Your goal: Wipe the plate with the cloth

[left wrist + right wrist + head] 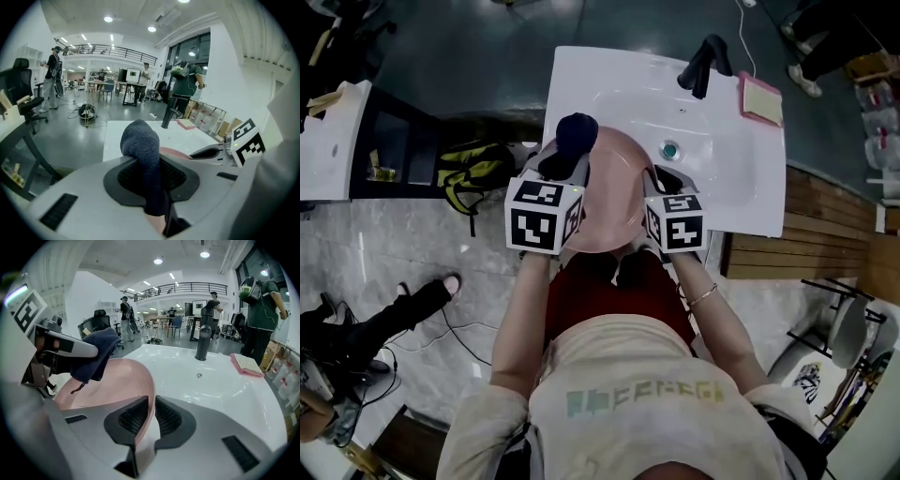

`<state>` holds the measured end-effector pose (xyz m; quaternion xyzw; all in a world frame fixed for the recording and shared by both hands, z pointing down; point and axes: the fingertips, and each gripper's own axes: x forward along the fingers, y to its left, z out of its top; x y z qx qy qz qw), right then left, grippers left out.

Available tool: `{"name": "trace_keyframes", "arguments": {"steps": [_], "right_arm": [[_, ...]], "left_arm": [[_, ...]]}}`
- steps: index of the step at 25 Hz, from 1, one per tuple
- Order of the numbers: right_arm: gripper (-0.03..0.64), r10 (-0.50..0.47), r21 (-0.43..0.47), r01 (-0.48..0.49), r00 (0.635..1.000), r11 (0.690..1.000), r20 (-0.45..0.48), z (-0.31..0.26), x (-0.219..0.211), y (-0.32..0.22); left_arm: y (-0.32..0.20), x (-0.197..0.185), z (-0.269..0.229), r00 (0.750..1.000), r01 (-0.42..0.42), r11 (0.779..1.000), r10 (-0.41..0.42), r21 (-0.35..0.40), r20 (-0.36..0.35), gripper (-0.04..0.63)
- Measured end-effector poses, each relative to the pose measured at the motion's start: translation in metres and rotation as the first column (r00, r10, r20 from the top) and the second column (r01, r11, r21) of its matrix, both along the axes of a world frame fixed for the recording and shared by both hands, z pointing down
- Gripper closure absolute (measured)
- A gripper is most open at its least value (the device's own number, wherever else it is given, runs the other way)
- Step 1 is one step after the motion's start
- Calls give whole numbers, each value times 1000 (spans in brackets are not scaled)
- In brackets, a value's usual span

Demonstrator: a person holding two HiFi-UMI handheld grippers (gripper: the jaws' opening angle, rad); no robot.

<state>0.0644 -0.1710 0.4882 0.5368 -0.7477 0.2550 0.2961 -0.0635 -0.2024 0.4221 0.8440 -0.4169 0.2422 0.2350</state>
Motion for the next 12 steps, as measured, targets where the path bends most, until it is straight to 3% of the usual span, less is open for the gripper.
{"name": "trace_keyframes", "arguments": {"steps": [6, 12], "right_arm": [[549, -23, 2, 23, 1000, 1000, 3, -2, -1, -2], [549, -49, -1, 49, 999, 999, 17, -2, 0, -2]], "left_arm": [[32, 43, 11, 994, -105, 992, 105, -71, -12, 515], [54, 75, 28, 991, -132, 982, 131, -136, -16, 515]]}}
